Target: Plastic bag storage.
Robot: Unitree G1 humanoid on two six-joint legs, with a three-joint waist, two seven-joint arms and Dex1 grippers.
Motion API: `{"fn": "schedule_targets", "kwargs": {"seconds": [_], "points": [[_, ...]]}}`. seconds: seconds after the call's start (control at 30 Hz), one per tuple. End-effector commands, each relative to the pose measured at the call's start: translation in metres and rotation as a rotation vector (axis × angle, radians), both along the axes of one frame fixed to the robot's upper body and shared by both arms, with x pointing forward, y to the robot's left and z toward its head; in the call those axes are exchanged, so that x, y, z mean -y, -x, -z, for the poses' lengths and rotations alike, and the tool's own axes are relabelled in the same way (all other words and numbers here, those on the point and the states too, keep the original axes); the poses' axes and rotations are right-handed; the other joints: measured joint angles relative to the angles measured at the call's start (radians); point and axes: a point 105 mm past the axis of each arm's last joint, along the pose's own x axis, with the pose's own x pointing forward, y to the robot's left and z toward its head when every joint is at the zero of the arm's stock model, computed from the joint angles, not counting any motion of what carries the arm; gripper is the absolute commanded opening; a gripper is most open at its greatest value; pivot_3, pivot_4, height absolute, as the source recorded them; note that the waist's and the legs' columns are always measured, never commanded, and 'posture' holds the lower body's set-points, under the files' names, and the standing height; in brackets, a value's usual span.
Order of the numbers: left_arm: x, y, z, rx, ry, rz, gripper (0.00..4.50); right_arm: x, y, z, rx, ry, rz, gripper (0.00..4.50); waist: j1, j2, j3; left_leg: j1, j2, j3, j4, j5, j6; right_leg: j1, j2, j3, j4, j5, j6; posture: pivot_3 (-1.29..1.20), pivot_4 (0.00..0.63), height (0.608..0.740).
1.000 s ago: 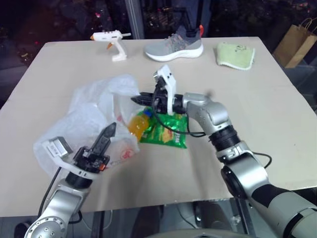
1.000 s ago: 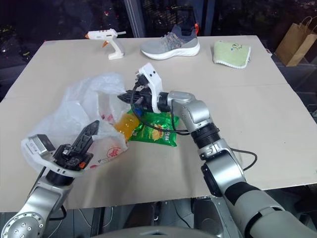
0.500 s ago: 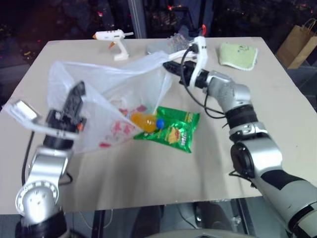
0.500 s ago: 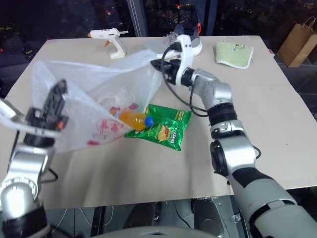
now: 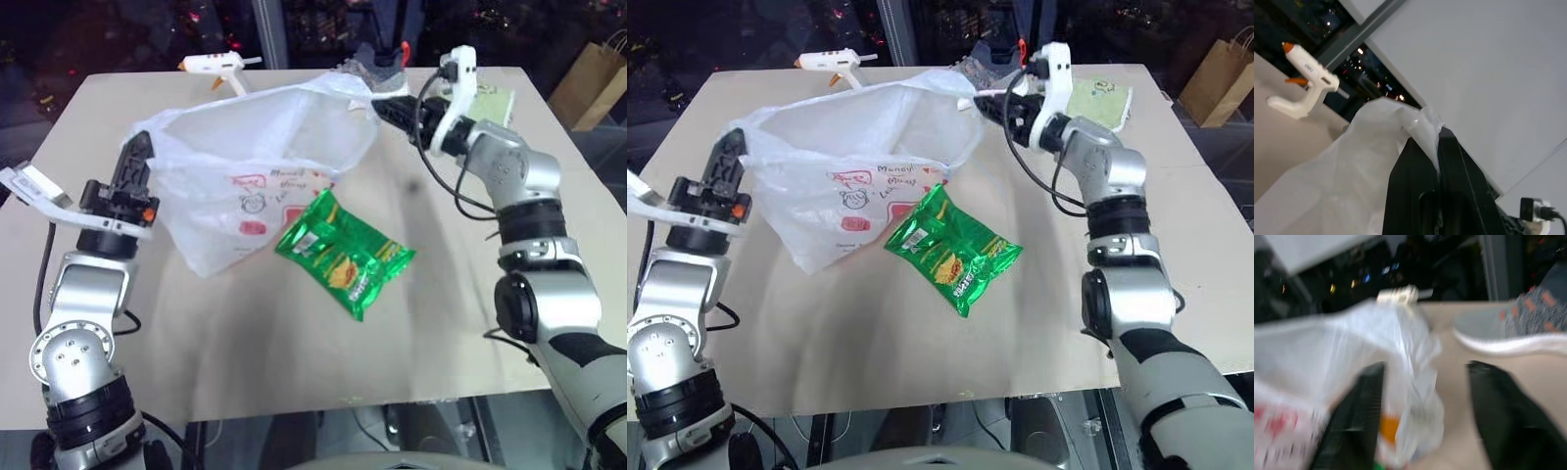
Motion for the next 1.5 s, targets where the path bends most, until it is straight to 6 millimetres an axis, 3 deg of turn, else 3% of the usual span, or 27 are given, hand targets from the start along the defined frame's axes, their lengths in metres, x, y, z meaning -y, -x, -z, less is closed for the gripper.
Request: {"fn": "schedule_targets", "kwargs": {"seconds": [0.03, 0.07, 0.23, 0.5, 0.57, 0.77, 0.8, 0.9, 1.13, 1.17, 1.27, 1.4, 1.5], "points": [[0.020, 0.024, -0.018, 0.099, -0.084, 0.135, 0.00, 0.023, 0.033, -0.009, 0.076, 0.111, -0.117, 4.15, 0.006, 0.000, 0.000, -0.001, 0.000, -0.001, 0.000, 0.000, 0.000, 0.000, 0.000, -0.001, 0.000, 0.000, 0.000, 0.00, 0.150, 0.740], [0.027, 0.030, -0.017, 0.097, -0.101, 0.186, 0.00, 0.025, 0.042, -0.006, 0.068, 0.130, -0.156, 4.48, 0.006, 0.000, 0.000, -0.002, 0.000, -0.002, 0.002, 0.000, 0.000, 0.000, 0.000, -0.002, 0.000, 0.000, 0.000, 0.00, 0.150, 0.740], [0.040, 0.045, 0.005, 0.010, -0.142, 0.327, 0.00, 0.019, 0.073, 0.030, -0.036, 0.242, -0.269, 4.48, -0.013, 0.001, 0.000, 0.002, 0.001, 0.000, 0.001, -0.002, 0.004, 0.000, 0.001, 0.001, 0.003, 0.000, 0.000, 0.00, 0.150, 0.740], [0.031, 0.046, 0.018, -0.038, -0.122, 0.322, 0.00, -0.006, 0.088, 0.110, -0.351, 0.251, -0.297, 4.48, -0.005, 0.001, 0.000, 0.005, 0.001, -0.002, 0.008, -0.002, 0.004, 0.002, 0.003, 0.001, 0.013, -0.001, -0.001, 0.00, 0.150, 0.740], [0.030, 0.047, 0.016, -0.030, -0.118, 0.321, 0.00, -0.010, 0.087, 0.119, -0.388, 0.240, -0.297, 4.48, -0.005, 0.001, 0.000, 0.005, 0.001, -0.002, 0.009, -0.001, 0.003, 0.003, 0.003, 0.001, 0.013, -0.001, -0.001, 0.00, 0.150, 0.740], [0.030, 0.052, 0.016, -0.031, -0.120, 0.316, 0.00, -0.018, 0.113, 0.136, -0.478, 0.279, -0.443, 4.48, -0.004, 0.001, 0.000, 0.004, 0.001, -0.004, 0.008, -0.001, 0.003, 0.003, 0.003, -0.001, 0.013, -0.001, -0.001, 0.00, 0.150, 0.740], [0.030, 0.053, 0.017, -0.032, -0.120, 0.314, 0.00, -0.020, 0.116, 0.136, -0.482, 0.269, -0.460, 4.48, -0.004, 0.001, 0.000, 0.004, 0.001, -0.005, 0.008, -0.001, 0.003, 0.003, 0.003, -0.002, 0.013, -0.001, -0.001, 0.00, 0.150, 0.740], [0.030, 0.053, 0.018, -0.033, -0.120, 0.309, 0.00, -0.021, 0.120, 0.130, -0.482, 0.234, -0.483, 3.63, -0.004, 0.001, 0.000, 0.004, 0.001, -0.005, 0.008, -0.001, 0.003, 0.003, 0.003, -0.002, 0.012, -0.001, -0.001, 0.00, 0.150, 0.740], [0.029, 0.054, 0.020, -0.040, -0.117, 0.308, 0.00, -0.004, 0.120, 0.119, -0.458, 0.242, -0.454, 0.26, -0.002, 0.001, 0.000, 0.004, 0.001, -0.005, 0.008, -0.001, 0.003, 0.003, 0.002, -0.002, 0.012, -0.001, -0.001, 0.00, 0.150, 0.740], [0.029, 0.054, 0.020, -0.041, -0.117, 0.309, 0.00, -0.002, 0.121, 0.117, -0.456, 0.241, -0.455, 0.07, -0.002, 0.001, 0.000, 0.004, 0.001, -0.005, 0.008, -0.001, 0.003, 0.003, 0.002, -0.002, 0.012, -0.001, -0.001, 0.00, 0.150, 0.740], [0.029, 0.053, 0.021, -0.044, -0.117, 0.310, 0.00, 0.010, 0.126, 0.107, -0.432, 0.235, -0.472, 0.07, -0.002, 0.001, 0.000, 0.004, 0.001, -0.005, 0.008, -0.001, 0.003, 0.003, 0.002, -0.002, 0.012, -0.001, -0.001, 0.00, 0.150, 0.740], [0.031, 0.055, 0.021, -0.049, -0.117, 0.321, 0.00, 0.045, 0.137, 0.058, -0.358, 0.103, -0.547, 0.07, 0.001, 0.001, 0.000, 0.004, 0.000, -0.005, 0.008, -0.001, 0.003, 0.003, 0.002, -0.003, 0.011, -0.001, -0.001, 0.00, 0.150, 0.740], [0.035, 0.059, 0.022, -0.054, -0.114, 0.349, 0.00, 0.054, 0.134, 0.032, -0.333, -0.012, -0.558, 0.07, -0.004, 0.001, 0.000, 0.005, 0.000, -0.005, 0.008, -0.001, 0.003, 0.005, 0.001, -0.003, 0.011, -0.001, -0.001, 0.00, 0.150, 0.740]]}}
